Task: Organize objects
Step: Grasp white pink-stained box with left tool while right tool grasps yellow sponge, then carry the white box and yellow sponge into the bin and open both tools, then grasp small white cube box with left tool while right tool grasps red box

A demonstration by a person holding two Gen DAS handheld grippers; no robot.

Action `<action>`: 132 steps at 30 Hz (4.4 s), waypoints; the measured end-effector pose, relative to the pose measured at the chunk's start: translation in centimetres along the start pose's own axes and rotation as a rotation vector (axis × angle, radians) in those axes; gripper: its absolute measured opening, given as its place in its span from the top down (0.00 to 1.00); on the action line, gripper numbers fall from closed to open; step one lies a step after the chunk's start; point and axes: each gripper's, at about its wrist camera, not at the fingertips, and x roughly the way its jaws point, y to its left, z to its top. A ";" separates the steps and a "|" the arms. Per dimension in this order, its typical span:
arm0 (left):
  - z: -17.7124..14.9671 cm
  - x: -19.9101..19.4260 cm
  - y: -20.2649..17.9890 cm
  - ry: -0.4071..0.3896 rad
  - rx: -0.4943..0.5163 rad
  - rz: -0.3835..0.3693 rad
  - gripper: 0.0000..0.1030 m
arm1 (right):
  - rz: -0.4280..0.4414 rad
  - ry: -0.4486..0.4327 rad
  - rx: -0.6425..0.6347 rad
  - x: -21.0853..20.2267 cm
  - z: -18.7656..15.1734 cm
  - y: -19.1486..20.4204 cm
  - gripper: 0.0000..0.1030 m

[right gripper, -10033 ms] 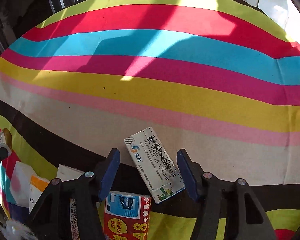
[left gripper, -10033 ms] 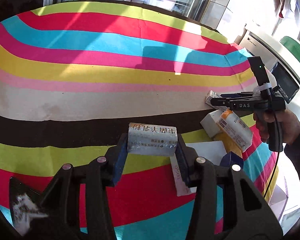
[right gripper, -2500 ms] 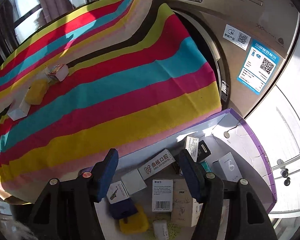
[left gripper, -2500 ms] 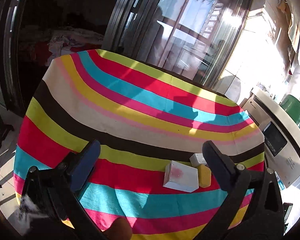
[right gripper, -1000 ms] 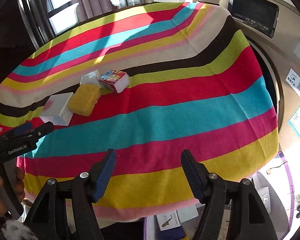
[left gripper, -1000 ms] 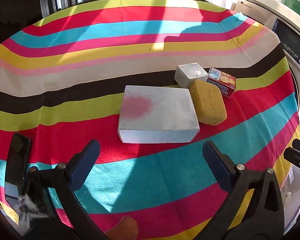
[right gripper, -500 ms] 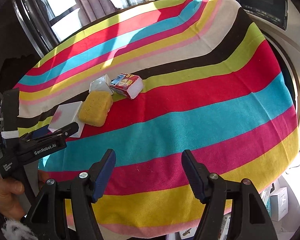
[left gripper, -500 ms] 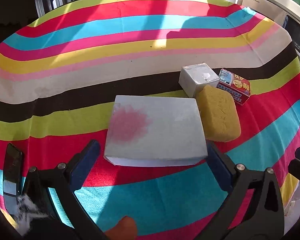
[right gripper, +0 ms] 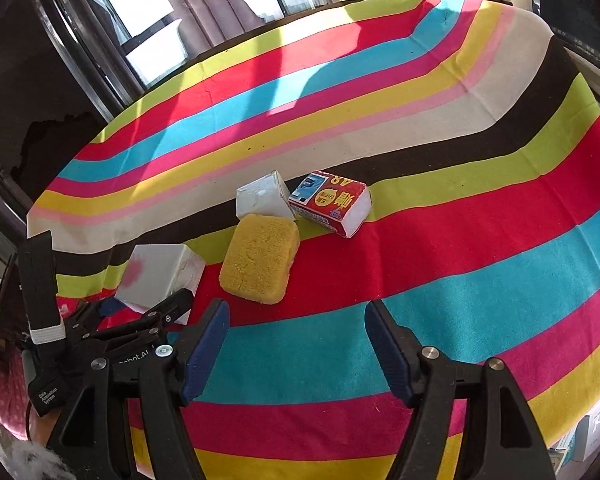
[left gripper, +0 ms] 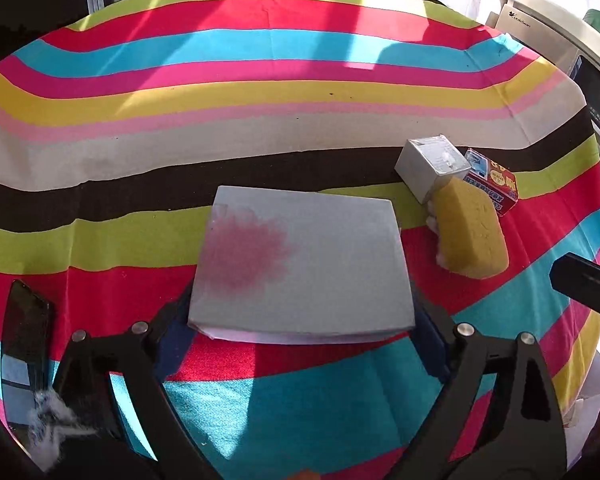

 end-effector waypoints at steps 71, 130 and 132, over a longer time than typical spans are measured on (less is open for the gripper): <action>-6.5 -7.6 -19.8 0.020 0.293 -0.244 0.01 | -0.507 0.073 0.165 -12.9 -13.0 -17.4 0.28; 7.1 6.2 -9.5 0.100 0.515 -0.307 0.12 | -0.203 0.050 -0.229 5.3 1.6 -3.2 0.23; 7.3 6.8 -9.9 0.115 0.554 -0.319 0.18 | -0.195 0.051 -0.254 5.6 2.2 -3.1 0.23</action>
